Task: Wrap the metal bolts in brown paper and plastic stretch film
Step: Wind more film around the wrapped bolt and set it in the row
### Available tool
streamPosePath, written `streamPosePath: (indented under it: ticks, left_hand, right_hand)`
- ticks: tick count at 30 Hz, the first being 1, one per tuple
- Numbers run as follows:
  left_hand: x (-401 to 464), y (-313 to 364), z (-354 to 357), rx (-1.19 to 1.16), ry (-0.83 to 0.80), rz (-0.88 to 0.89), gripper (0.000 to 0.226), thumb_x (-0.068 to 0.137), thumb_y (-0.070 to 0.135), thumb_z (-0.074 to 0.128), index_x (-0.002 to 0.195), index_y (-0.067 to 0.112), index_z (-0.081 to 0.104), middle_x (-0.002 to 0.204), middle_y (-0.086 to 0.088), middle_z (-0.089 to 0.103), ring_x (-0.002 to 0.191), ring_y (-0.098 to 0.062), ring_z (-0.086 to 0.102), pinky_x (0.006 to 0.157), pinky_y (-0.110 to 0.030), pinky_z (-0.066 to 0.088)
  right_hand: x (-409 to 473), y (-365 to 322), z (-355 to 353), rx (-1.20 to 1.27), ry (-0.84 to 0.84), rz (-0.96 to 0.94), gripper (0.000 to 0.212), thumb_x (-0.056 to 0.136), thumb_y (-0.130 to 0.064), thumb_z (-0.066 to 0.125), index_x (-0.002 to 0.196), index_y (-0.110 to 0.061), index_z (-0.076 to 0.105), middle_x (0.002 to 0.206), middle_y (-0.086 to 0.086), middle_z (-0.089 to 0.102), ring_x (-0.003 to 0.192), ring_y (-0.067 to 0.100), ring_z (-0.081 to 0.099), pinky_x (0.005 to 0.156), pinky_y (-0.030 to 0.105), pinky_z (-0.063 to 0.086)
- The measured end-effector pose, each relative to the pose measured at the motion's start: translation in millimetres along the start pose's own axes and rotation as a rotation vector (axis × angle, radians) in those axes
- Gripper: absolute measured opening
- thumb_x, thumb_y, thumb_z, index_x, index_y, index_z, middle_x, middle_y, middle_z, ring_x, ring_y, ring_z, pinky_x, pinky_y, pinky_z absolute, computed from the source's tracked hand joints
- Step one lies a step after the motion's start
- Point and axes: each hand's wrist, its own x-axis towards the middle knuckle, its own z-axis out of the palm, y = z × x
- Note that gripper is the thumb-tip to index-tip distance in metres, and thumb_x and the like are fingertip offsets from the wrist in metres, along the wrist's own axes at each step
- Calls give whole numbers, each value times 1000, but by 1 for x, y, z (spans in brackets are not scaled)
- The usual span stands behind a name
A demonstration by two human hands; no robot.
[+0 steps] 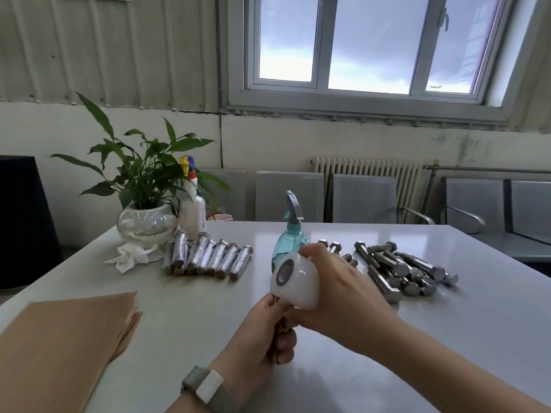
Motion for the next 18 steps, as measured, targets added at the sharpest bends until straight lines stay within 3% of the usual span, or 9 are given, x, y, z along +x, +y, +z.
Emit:
streamPosePath:
  ticks: [3,5,7,8,10,12,15,18]
  left_hand:
    - [2,6,-3,-141,59,-2,26,82,24,45,56,19,43,51,1,37,38,-13,29,38,-20,24]
    - [3,8,-7,-253,59,41,43,84,43,41,56,15,55,50,-4,41,41,-18,38,40,-22,30]
    - [3,10,-9,-366,-27,56,72,86,70,34,83,10,74,70,-14,62,60,-25,59,48,-28,42]
    - [2,13,-10,-413,-74,43,81,81,77,38,100,8,74,86,-18,69,78,-29,67,57,-33,50]
    - [-1,18,-12,-475,-151,1,80,78,73,54,106,0,71,99,-20,70,96,-31,68,74,-39,56]
    - [-2,21,-11,-480,-213,-65,67,81,62,61,102,-1,71,92,-17,71,91,-28,70,76,-38,56]
    - [0,21,-11,-473,-164,-165,66,81,58,61,106,-3,67,87,-19,69,82,-30,70,69,-36,58]
    - [4,20,-12,-495,-8,-231,62,76,65,57,67,3,65,64,-13,63,60,-28,66,56,-32,56]
  right_hand:
    - [-5,-8,9,69,80,-57,71,64,-53,71,123,-34,36,112,-13,54,93,8,52,67,15,35]
    - [-7,-11,16,88,84,-112,67,65,-50,70,123,-32,42,112,-12,49,90,10,55,68,20,43]
    - [-8,-13,22,57,110,-195,66,65,-47,74,122,-28,46,111,-6,50,87,17,57,69,28,49]
    - [-9,-13,26,25,124,-244,65,67,-47,74,122,-27,47,112,-4,52,89,18,58,72,31,50]
    - [-11,-13,33,-71,160,-354,53,77,-49,69,118,-23,48,114,-1,58,94,21,59,77,36,48]
    - [-15,-11,42,-121,204,-422,43,85,-49,63,114,-20,49,108,-1,61,92,23,60,76,37,46]
    - [-23,-6,55,-111,222,-458,44,89,-49,59,117,-17,50,107,2,60,92,23,59,79,35,45]
    - [-32,-5,69,-138,273,-500,41,86,-32,66,120,-14,52,112,6,52,89,25,59,80,34,46]
